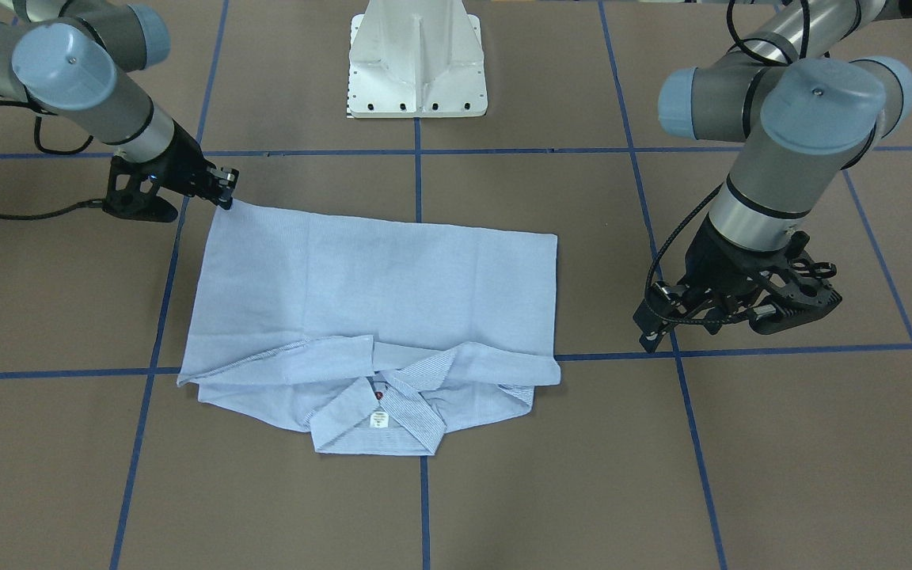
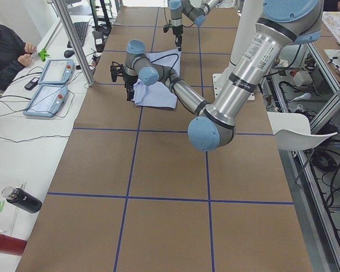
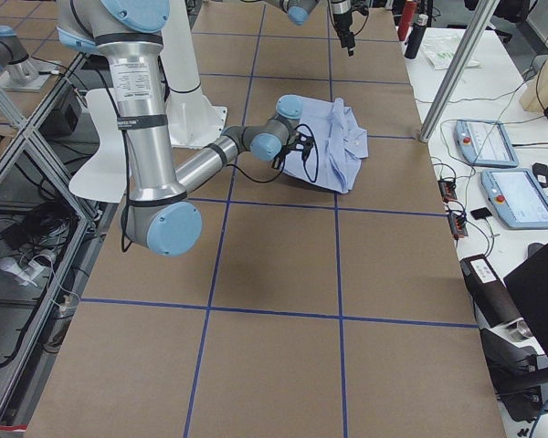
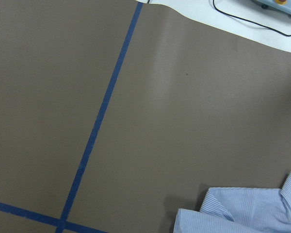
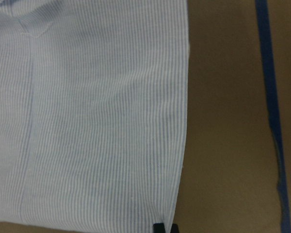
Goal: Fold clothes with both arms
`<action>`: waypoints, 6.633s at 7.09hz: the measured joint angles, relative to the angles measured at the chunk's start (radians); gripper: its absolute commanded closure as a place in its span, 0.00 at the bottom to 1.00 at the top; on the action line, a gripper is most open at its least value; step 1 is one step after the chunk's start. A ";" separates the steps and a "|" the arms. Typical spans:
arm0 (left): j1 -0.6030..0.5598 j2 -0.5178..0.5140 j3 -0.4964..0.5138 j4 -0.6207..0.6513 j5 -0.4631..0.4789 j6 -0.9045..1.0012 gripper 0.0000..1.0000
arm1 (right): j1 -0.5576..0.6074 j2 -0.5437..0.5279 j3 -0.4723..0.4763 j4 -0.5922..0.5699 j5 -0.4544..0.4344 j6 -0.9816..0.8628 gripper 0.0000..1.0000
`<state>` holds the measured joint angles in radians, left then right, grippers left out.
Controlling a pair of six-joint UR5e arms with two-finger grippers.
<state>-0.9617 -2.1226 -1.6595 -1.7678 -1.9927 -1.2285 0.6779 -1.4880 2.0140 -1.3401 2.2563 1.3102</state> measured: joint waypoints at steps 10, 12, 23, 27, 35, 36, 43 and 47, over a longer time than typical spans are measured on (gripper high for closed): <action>0.168 0.025 -0.121 -0.004 0.006 -0.096 0.01 | -0.139 -0.143 0.174 0.004 0.208 0.331 0.00; 0.313 0.041 -0.183 -0.013 0.016 -0.230 0.01 | 0.053 -0.007 0.122 0.005 0.180 0.252 0.00; 0.618 0.043 -0.087 -0.096 0.279 -0.549 0.11 | 0.145 0.149 0.054 0.008 -0.059 -0.026 0.00; 0.630 0.038 -0.062 -0.095 0.279 -0.549 0.48 | 0.146 0.149 0.052 0.009 -0.060 -0.025 0.00; 0.621 0.028 -0.128 -0.015 0.270 -0.542 1.00 | 0.150 0.141 0.052 0.007 -0.060 -0.025 0.00; 0.601 0.024 -0.131 -0.002 0.273 -0.536 1.00 | 0.150 0.141 0.052 0.007 -0.060 -0.025 0.00; 0.353 -0.173 0.224 -0.142 0.407 -0.374 1.00 | 0.146 0.147 0.030 0.010 -0.090 -0.021 0.00; 0.335 -0.259 0.521 -0.542 0.563 -0.338 1.00 | 0.144 0.149 0.024 0.010 -0.096 -0.016 0.00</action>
<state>-0.6269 -2.3821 -1.1385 -2.3097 -1.4301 -1.5664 0.8216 -1.3391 2.0375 -1.3300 2.1605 1.2938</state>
